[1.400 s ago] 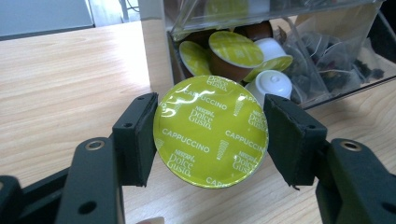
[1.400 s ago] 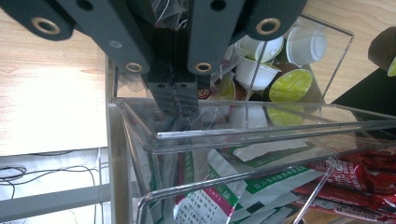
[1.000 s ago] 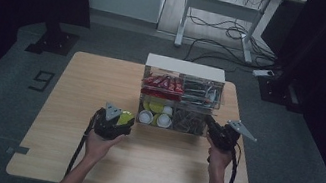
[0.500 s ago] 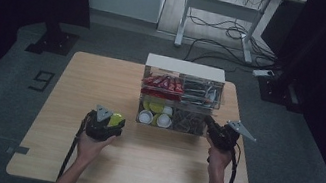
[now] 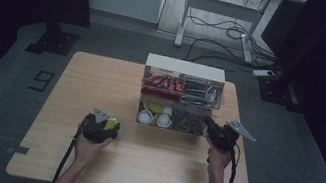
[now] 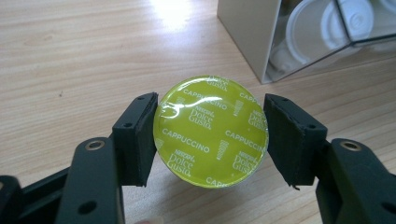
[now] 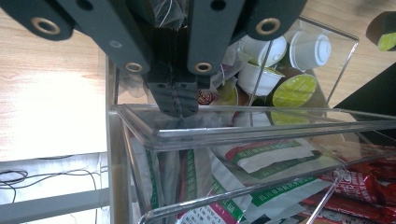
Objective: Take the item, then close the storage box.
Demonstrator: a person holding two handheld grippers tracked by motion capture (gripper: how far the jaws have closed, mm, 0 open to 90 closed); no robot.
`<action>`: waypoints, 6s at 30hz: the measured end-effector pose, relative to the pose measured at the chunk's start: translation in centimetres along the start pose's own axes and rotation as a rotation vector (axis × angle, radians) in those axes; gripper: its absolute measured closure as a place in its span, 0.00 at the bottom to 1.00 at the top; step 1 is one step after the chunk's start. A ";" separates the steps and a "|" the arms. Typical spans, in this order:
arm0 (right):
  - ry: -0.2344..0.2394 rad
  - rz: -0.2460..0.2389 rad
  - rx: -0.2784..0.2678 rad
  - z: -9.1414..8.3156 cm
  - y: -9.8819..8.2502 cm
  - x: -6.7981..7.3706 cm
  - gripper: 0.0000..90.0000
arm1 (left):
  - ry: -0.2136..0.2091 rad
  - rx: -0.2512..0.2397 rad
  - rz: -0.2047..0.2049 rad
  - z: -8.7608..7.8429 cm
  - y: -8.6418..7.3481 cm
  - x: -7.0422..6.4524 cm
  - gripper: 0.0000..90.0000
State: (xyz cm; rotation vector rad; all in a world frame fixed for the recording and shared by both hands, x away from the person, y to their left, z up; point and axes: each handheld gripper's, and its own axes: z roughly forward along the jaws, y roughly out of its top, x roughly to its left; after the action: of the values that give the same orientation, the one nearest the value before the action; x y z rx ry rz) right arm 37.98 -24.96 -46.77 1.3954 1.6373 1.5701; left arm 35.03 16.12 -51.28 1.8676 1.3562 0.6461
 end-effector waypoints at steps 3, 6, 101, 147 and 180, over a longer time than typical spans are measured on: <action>0.001 0.001 0.000 0.0 0.0 0.0 0.99 | 0.005 0.012 0.000 0.2 -0.2 0.1 0.43; 0.001 0.001 0.000 0.0 0.0 0.0 0.99 | 0.010 0.027 0.003 0.5 -0.4 0.2 0.43; -0.003 -0.056 0.124 -1.0 -3.2 2.0 0.99 | -0.114 -0.009 -0.073 -4.6 -4.8 3.1 0.35; -0.014 -0.065 0.250 -0.2 -5.8 1.6 0.98 | -0.116 0.042 -0.043 -3.8 -5.4 2.5 0.35; 0.078 -0.230 0.194 -3.4 -7.5 2.9 0.58 | -0.137 0.049 -0.052 -3.9 -5.5 2.7 0.35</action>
State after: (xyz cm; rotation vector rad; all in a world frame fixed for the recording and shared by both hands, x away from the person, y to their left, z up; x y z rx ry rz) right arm 31.40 -22.64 -52.06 1.1993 1.9633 1.3799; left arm 29.74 20.67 -53.33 1.8724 1.3375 0.4535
